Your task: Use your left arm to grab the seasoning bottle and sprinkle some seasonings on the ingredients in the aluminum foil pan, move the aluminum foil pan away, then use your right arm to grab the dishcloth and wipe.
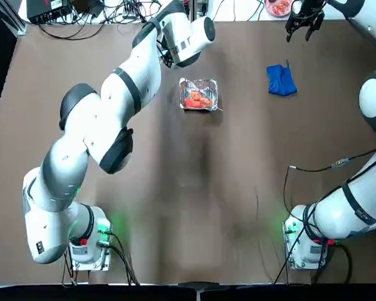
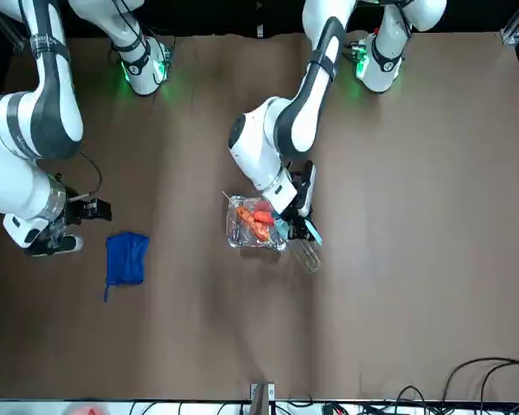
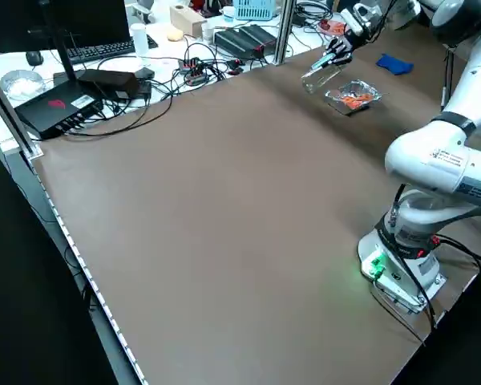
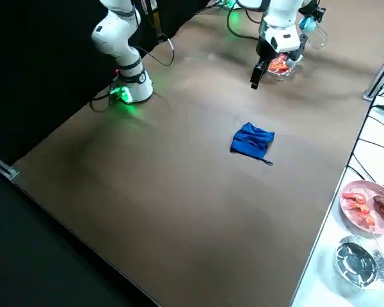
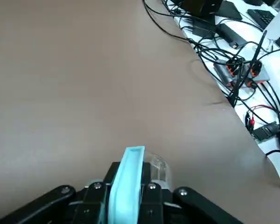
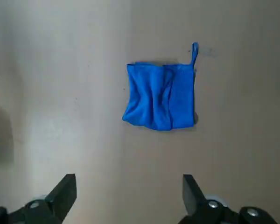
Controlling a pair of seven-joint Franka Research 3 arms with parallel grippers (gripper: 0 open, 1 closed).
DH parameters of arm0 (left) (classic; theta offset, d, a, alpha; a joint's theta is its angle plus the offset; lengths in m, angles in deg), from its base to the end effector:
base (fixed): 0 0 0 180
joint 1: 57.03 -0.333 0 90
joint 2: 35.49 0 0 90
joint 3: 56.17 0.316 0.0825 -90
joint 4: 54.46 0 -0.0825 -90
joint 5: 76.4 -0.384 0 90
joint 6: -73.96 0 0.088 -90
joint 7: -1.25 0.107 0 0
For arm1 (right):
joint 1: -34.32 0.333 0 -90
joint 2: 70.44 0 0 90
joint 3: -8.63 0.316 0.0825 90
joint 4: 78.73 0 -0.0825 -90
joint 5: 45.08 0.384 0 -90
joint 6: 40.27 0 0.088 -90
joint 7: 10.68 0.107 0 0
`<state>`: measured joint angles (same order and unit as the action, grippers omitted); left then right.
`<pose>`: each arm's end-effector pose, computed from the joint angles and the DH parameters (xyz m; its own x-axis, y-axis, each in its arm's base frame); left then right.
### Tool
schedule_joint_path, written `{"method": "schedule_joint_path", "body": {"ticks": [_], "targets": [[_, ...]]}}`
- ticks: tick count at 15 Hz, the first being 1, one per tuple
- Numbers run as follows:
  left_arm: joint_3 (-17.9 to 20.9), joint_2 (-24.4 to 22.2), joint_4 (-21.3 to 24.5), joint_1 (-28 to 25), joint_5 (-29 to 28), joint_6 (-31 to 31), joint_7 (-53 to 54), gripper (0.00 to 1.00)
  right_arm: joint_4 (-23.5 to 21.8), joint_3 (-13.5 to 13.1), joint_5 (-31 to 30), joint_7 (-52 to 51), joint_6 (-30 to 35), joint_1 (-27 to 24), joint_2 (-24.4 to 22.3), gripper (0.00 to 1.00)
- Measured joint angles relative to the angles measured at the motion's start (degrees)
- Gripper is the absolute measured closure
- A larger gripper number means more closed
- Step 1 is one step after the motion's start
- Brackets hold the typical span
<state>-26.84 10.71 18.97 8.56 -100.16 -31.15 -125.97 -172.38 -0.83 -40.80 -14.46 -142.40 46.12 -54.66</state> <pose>0.5470 -0.4778 0.3172 0.0946 0.7401 0.6658 0.9231 -0.3157 0.2198 0.6270 0.0411 0.4495 0.9884 0.0912 -0.1213 0.0877 -0.9956 -0.0339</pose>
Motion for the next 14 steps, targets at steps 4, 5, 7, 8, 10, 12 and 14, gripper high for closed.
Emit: {"method": "schedule_joint_path", "body": {"ticks": [4, 5, 7, 8, 10, 12, 14], "targets": [[0.0, 2.6, 0.0, 0.7, -2.4, -0.4, 0.0, 0.78, 0.0, 0.0, 0.0, 0.0, -0.1, 0.0, 0.0, 0.0], [0.0, 3.1, 0.0, 0.8, -2.6, -0.5, 0.0, 0.78, 0.0, 0.0, 0.0, 0.0, -0.1, 0.0, 0.0, 0.0], [0.1, 3.9, -0.1, 1.1, -3.3, -0.6, 0.0, 0.78, 0.0, 0.0, 0.0, 0.0, -0.1, -0.1, 0.0, 0.0], [0.1, 4.2, -0.1, 1.2, -4.1, -0.6, 0.0, 0.78, 0.0, 0.0, 0.0, 0.0, -0.1, -0.1, 0.0, 0.0], [0.2, 4.6, -0.2, 1.6, -4.6, -0.6, 0.0, 0.78, 0.0, -0.1, 0.0, 0.0, -0.1, -0.1, 0.0, 0.0], [0.4, 4.7, -0.3, 1.9, -4.7, -0.6, 0.0, 0.78, 0.0, -0.1, 0.0, 0.0, -0.1, -0.1, 0.0, 0.0], [0.4, 4.7, -0.3, 1.9, -4.7, -0.6, 0.0, 0.78, 0.0, -0.1, 0.0, 0.0, -0.1, -0.1, 0.0, 0.0]]}}
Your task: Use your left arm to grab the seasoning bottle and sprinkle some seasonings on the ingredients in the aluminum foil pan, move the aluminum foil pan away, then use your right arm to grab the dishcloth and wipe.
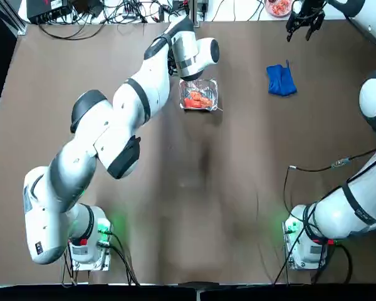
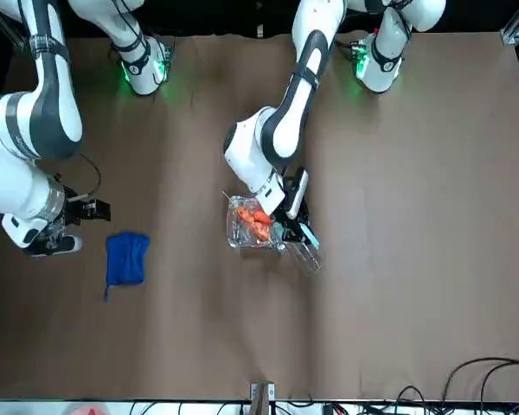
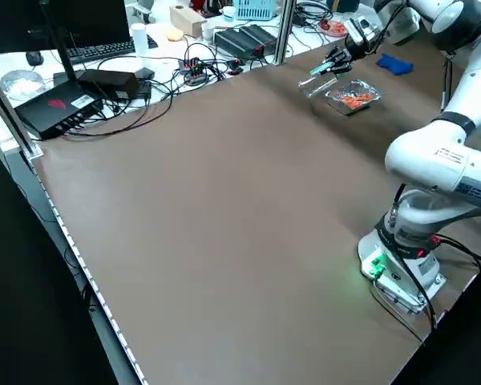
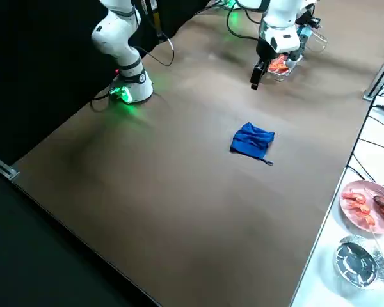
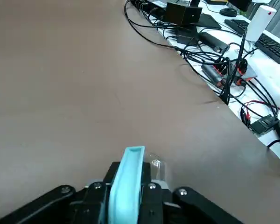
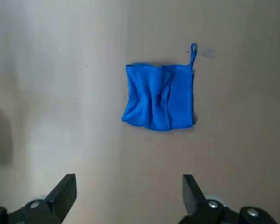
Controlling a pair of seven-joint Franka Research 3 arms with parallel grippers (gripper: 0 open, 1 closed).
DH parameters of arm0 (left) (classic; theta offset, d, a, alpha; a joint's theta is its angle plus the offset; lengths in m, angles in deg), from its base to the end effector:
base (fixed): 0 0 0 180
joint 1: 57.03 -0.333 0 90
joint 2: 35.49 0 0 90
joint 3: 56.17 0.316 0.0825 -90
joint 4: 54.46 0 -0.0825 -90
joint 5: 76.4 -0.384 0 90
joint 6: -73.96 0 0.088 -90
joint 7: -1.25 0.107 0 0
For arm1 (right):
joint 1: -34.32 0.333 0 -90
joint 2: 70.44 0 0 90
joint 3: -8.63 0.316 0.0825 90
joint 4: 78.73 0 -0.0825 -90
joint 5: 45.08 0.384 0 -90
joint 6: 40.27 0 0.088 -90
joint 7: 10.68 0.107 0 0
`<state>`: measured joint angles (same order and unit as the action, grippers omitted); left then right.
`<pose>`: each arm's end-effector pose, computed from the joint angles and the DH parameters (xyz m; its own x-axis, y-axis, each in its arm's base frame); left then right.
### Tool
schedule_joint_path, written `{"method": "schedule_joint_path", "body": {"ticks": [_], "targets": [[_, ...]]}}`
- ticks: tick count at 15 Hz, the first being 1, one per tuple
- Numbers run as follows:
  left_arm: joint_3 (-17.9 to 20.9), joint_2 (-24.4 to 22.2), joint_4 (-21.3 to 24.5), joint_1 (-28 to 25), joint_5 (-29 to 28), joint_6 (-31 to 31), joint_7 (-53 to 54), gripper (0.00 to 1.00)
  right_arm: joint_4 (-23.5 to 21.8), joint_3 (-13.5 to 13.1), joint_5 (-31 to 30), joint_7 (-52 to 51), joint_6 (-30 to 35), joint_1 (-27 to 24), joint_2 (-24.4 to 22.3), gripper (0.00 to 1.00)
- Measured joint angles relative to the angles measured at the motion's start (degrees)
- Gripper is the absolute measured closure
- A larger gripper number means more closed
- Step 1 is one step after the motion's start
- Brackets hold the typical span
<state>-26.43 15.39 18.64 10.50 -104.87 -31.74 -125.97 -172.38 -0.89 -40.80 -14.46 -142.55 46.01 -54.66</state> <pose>0.5366 -0.4914 0.2721 0.1301 0.6410 0.7564 0.8916 -0.4093 0.1936 0.6274 0.0393 0.4497 0.9890 0.0882 -0.1187 0.0848 -0.9958 -0.0334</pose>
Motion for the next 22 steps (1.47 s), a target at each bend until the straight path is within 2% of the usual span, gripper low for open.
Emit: {"method": "schedule_joint_path", "body": {"ticks": [5, 11, 16, 21, 22], "targets": [[0.2, -0.3, -1.2, -0.1, 0.9, 0.0, 0.0, 0.78, 0.0, 0.0, 0.0, 0.0, -0.1, 0.0, 0.0, 0.0], [0.8, -6.3, -1.8, -3.8, 16.1, 0.0, 8.3, 0.78, 0.0, 0.0, 0.0, 0.0, -0.1, 0.0, 0.0, 0.0], [0.9, -12.5, -1.3, -10.3, 27.3, 0.3, 17.8, 0.78, 0.0, 0.0, 0.0, 0.0, -0.1, 0.0, 0.0, 0.0], [1.0, -17.9, 3.3, -16.3, 36.5, 0.4, 28.0, 0.78, 0.0, -0.1, 0.0, 0.0, -0.1, -0.1, 0.0, 0.0], [1.0, -20.5, 5.6, -18.9, 38.5, 0.4, 31.6, 0.78, 0.0, -0.1, 0.0, 0.0, -0.1, -0.1, 0.0, 0.0]]}}
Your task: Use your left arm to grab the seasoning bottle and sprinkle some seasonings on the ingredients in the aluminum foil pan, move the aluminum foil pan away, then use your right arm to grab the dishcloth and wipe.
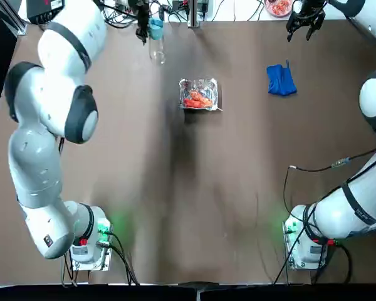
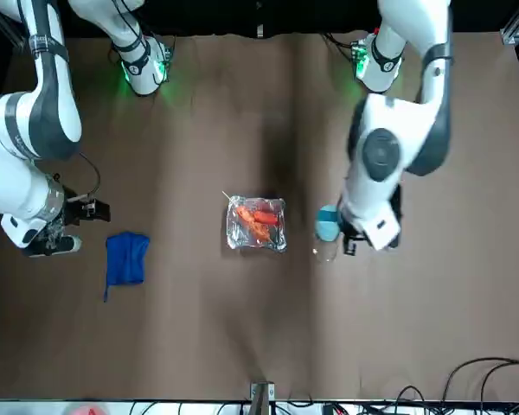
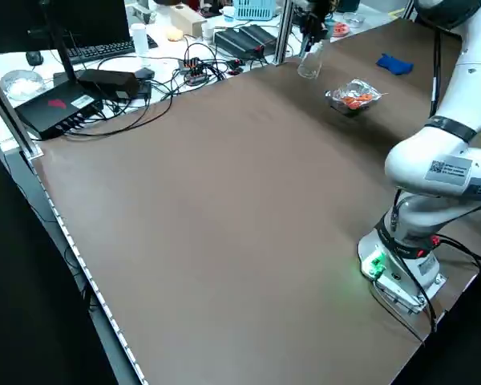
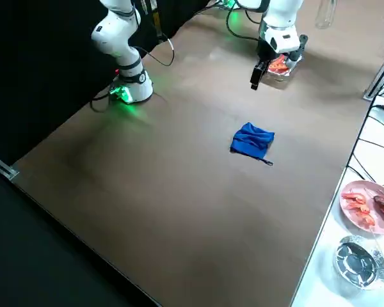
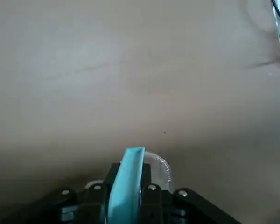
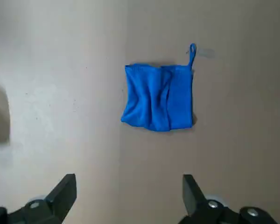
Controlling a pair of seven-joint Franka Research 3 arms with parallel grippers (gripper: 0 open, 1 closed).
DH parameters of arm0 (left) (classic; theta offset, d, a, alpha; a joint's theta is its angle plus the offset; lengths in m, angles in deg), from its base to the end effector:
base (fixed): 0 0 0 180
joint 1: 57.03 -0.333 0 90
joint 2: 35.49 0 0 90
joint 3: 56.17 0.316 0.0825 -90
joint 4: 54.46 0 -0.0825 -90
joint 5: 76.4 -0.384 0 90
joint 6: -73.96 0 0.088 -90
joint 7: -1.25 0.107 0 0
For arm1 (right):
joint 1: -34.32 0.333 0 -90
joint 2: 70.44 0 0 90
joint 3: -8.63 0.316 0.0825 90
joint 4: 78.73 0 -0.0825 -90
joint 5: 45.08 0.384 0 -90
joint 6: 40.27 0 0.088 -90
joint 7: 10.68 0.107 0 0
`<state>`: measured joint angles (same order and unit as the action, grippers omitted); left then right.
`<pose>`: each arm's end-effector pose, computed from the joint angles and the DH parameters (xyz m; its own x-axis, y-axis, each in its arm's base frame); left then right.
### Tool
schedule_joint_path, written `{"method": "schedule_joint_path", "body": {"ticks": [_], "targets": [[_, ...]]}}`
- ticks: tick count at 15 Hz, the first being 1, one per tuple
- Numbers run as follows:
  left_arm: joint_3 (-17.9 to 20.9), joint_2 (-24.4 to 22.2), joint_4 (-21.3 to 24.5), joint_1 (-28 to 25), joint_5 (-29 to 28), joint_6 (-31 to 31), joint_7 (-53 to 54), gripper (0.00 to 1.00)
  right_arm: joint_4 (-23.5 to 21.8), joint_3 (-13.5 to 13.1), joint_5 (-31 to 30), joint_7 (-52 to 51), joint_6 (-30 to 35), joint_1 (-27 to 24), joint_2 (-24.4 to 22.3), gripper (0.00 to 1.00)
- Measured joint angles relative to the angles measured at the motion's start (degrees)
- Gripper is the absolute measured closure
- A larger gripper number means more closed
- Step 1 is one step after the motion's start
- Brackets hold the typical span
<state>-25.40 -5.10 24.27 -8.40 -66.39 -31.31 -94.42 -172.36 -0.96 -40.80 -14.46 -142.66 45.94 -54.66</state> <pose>0.6318 -0.2949 0.4414 0.2254 0.9699 0.0921 0.9737 -0.2276 0.0139 0.6278 0.0379 0.4500 0.9895 0.0858 -0.1164 0.0825 -0.9960 -0.0330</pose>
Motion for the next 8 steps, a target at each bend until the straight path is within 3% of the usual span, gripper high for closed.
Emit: {"method": "schedule_joint_path", "body": {"ticks": [5, 8], "targets": [[0.1, -6.8, 8.2, -6.8, 2.9, -0.3, 8.6, 0.78, 0.0, 0.0, 0.0, 0.0, 0.0, 0.0, 0.0, 0.0], [0.0, -8.3, 11.6, -10.3, 4.6, -0.8, 13.5, 0.78, 0.0, 0.0, 0.0, 0.0, 0.0, 0.0, 0.0, 0.0]]}}
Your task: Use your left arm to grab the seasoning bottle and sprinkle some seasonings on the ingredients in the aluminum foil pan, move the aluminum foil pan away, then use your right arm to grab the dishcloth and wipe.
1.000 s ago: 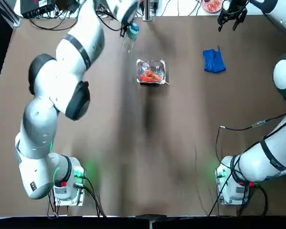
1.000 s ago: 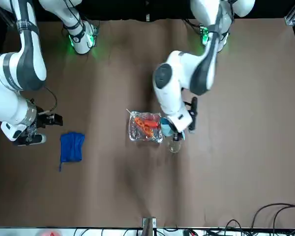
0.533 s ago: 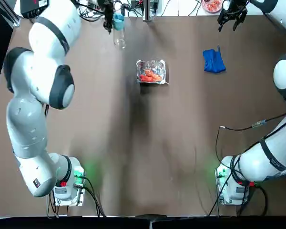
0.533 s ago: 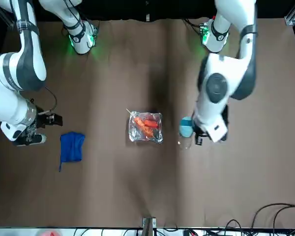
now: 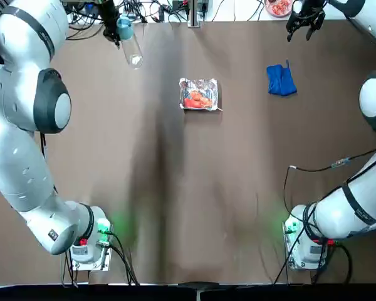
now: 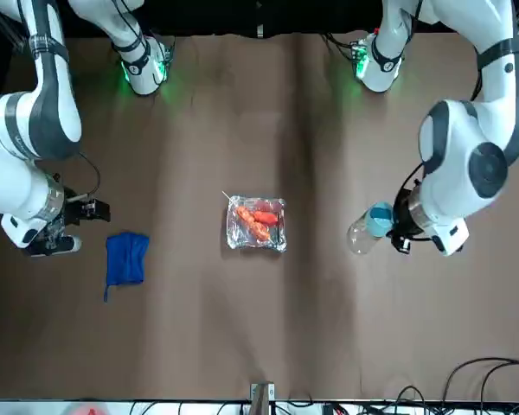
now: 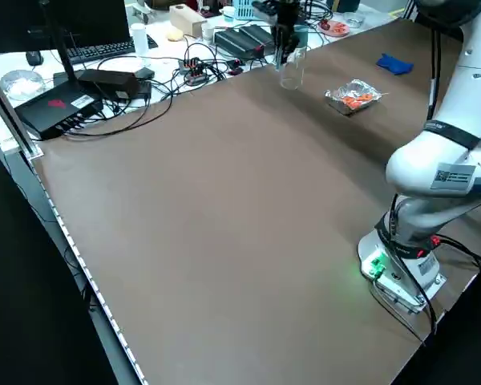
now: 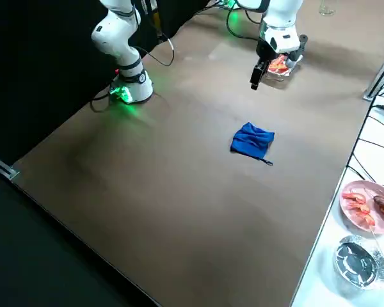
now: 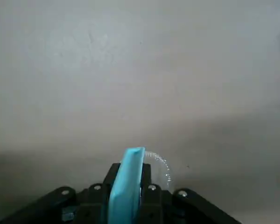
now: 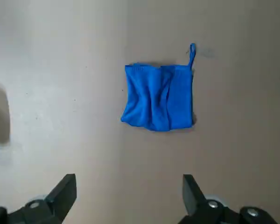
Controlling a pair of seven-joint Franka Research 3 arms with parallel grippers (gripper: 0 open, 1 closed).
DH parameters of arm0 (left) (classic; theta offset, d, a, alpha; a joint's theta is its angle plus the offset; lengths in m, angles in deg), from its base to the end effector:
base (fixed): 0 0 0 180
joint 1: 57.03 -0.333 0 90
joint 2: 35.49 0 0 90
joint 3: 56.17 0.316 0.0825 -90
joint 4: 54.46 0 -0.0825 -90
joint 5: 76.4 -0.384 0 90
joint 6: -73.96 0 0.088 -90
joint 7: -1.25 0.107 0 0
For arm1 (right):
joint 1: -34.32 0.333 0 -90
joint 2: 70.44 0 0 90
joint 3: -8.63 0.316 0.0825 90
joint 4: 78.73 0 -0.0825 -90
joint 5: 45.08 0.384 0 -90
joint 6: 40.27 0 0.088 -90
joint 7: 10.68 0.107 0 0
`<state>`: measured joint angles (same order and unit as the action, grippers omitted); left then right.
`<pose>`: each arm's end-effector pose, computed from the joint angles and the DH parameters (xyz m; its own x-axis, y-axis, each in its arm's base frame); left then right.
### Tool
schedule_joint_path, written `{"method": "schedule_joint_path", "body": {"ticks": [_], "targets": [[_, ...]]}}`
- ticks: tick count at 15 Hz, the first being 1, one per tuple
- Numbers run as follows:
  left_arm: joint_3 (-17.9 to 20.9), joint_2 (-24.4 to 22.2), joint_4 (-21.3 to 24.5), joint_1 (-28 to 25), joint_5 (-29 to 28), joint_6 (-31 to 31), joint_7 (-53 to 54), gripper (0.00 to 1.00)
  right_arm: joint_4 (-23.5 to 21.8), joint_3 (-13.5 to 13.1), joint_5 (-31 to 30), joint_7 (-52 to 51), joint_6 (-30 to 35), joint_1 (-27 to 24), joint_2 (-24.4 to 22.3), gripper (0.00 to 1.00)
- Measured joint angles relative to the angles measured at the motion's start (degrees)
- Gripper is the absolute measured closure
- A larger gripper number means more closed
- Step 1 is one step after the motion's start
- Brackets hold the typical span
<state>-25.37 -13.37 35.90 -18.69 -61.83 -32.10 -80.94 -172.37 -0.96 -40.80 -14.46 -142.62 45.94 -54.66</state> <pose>0.6380 -0.1471 0.4373 0.2143 0.9753 -0.0530 0.9750 -0.2169 -0.0487 0.6277 0.0379 0.4499 0.9894 0.0858 -0.1172 0.0825 -0.9960 -0.0330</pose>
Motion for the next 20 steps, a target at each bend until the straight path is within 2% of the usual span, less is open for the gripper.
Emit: {"method": "schedule_joint_path", "body": {"ticks": [3, 8, 10, 15, 18, 20], "targets": [[-0.1, 0.0, 3.4, -2.3, 2.2, -2.4, 5.0, 0.78, 0.0, 0.0, 0.0, 0.0, 0.0, 0.0, 0.0, 0.0], [-0.2, 0.0, 11.9, -2.9, 2.4, -13.5, 9.3, 0.78, 0.0, 0.0, 0.0, 0.0, 0.1, 0.0, 0.0, 0.0], [-0.3, 0.1, 14.5, -2.9, 2.4, -16.0, 10.2, 0.78, 0.0, 0.0, 0.0, 0.0, 0.1, 0.0, 0.0, 0.0], [-0.8, 3.0, 16.3, -2.9, 3.0, -20.8, 10.4, 0.78, 0.0, 0.0, 0.0, 0.0, 0.2, 0.0, 0.0, 0.0], [-0.8, 4.1, 16.3, -3.6, 8.9, -21.1, 10.5, 0.78, 0.0, 0.0, 0.0, 0.0, 0.2, 0.0, 0.0, 0.0], [-0.8, 4.4, 16.3, -4.3, 9.8, -21.1, 10.5, 0.78, 0.0, 0.0, 0.0, -0.6, 0.2, -0.2, 0.0, 0.0]]}}
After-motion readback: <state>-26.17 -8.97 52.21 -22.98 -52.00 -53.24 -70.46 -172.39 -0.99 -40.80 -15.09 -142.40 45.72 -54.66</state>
